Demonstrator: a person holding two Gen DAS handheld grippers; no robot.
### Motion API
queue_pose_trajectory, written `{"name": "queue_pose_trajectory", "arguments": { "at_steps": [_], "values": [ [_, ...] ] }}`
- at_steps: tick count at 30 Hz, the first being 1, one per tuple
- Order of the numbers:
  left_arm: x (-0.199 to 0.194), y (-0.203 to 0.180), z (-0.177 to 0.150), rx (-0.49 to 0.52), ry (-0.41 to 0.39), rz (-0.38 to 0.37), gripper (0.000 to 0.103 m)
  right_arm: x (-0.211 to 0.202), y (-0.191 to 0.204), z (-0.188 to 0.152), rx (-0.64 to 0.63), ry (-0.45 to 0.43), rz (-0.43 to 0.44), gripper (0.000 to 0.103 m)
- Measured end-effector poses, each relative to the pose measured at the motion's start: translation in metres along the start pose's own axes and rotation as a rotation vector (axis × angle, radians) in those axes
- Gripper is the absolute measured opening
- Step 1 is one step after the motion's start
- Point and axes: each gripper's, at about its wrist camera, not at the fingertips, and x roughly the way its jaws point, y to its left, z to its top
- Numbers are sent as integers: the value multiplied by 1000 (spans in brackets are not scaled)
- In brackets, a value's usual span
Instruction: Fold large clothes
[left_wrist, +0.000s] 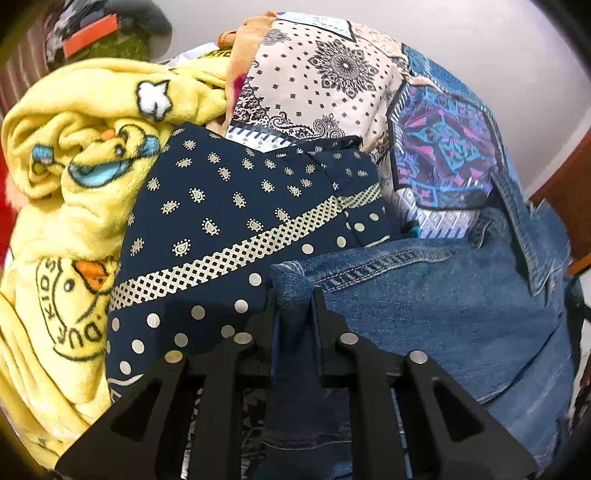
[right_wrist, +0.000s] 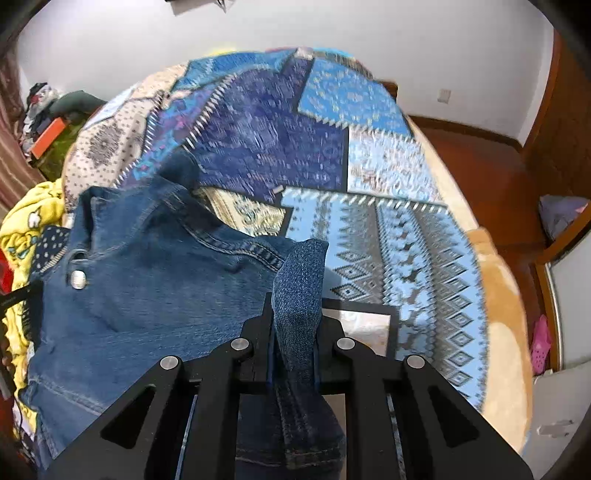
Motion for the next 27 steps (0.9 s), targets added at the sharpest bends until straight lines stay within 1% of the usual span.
{"name": "queue_pose_trajectory", "arguments": {
  "at_steps": [1,2,3,4,5,6,8,11,12,13,14,16,18,20,21,22,24,27],
  "values": [
    [1,-2,-1,15,0,23,24,4,-2,-3,0,10,-4,17],
    [1,-3,-2,27,-4,50,27,7,-3,-7,-4,20,-22,20],
    [0,-2,-3,29,-7,63,35,7,-3,-9,-6,22,-35,26],
    [-2,-2,-5,33,-11,85,41,6,-4,-10,-5,18,-41,30],
    [-3,-2,-6,39,-9,94,44,4,-6,-12,-2,19,-59,36],
    [-5,-2,-6,48,-4,102,46,1,-7,-13,-2,33,-79,50],
    [-15,-2,-7,54,-2,112,46,-5,-7,-11,-14,62,-96,62],
    [-39,-2,-9,39,-18,83,47,-28,-1,-13,-52,57,-104,62],
    [-49,-3,-9,40,-29,73,50,-35,1,-14,-59,49,-107,63],
    [-62,-4,-10,48,-45,73,56,-47,4,-16,-69,36,-105,63],
    [-72,-7,-10,60,-60,79,60,-58,7,-18,-78,26,-100,64],
    [-102,-11,-14,93,-110,105,70,-82,14,-24,-90,3,-82,68],
    [-127,-15,-19,114,-136,113,75,-106,21,-32,-106,-23,-57,82],
    [-149,-17,-26,129,-152,105,82,-129,27,-42,-122,-55,-43,85],
    [-160,-18,-31,137,-161,101,86,-139,30,-47,-127,-67,-35,86],
    [-171,-19,-39,147,-173,95,88,-145,33,-51,-129,-73,-30,86],
    [-191,-22,-58,165,-191,68,90,-164,36,-65,-125,-86,-10,88],
    [-207,-26,-87,194,-181,34,91,-182,39,-86,-121,-99,19,89]
  ]
}}
